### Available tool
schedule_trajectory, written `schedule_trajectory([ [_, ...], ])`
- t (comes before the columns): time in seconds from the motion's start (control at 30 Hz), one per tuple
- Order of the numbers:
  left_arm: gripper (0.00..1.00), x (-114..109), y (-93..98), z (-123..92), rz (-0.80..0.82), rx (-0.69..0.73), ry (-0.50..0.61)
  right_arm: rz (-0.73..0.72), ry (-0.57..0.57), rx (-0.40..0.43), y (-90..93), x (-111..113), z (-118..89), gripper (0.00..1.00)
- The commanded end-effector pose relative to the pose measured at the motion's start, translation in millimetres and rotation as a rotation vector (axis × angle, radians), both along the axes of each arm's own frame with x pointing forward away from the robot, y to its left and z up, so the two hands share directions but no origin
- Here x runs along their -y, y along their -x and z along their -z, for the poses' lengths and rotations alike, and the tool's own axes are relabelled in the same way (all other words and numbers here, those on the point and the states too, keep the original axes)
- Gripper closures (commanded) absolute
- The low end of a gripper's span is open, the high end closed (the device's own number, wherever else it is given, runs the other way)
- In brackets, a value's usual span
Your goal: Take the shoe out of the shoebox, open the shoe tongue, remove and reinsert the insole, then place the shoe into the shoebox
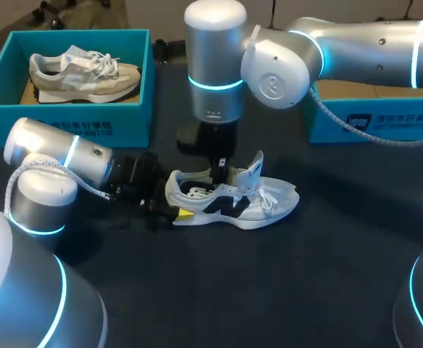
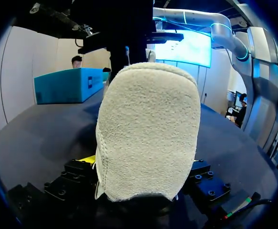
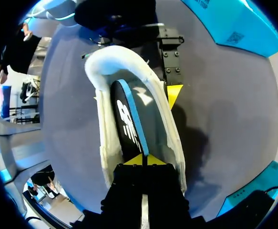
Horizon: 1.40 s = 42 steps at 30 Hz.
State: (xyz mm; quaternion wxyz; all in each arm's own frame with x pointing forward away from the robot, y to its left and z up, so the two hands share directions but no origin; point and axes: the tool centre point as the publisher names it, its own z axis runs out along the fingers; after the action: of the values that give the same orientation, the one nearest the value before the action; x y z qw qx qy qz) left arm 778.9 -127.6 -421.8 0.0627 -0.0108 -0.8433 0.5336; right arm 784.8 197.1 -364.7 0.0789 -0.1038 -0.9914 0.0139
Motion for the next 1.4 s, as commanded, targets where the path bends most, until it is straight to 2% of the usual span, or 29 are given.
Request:
schedule_trajectory([
  [0.03,1.0,1,-0.2,4,-0.002,0.0,-0.003,0.013,-0.011,0.019,3.4,12,-7,1.0],
  [0.27,1.0,1,-0.2,4,-0.002,0.0,-0.003,0.02,-0.065,0.042,-1.6,19,-22,1.0],
  [0.83,1.0,1,-0.2,4,-0.002,0.0,-0.003,-0.088,-0.088,-0.029,-18.9,-16,-48,1.0],
  [1.0,1.0,1,-0.2,4,-0.002,0.0,-0.003,-0.111,-0.097,-0.033,-23.0,-27,-51,1.0],
  [1.3,1.0,1,-0.2,4,-0.002,0.0,-0.003,-0.1,-0.153,-0.066,-22.5,-31,-48,1.0],
  [1.33,1.0,1,-0.2,4,-0.002,0.0,-0.003,-0.096,-0.165,-0.068,-22.0,-31,-48,0.98],
  [1.37,1.0,1,-0.2,4,-0.002,0.0,-0.003,-0.094,-0.189,-0.073,-21.6,-31,-49,0.71],
  [1.4,1.0,1,-0.2,4,-0.002,0.0,-0.003,-0.093,-0.21,-0.078,-21.4,-31,-50,0.66],
])
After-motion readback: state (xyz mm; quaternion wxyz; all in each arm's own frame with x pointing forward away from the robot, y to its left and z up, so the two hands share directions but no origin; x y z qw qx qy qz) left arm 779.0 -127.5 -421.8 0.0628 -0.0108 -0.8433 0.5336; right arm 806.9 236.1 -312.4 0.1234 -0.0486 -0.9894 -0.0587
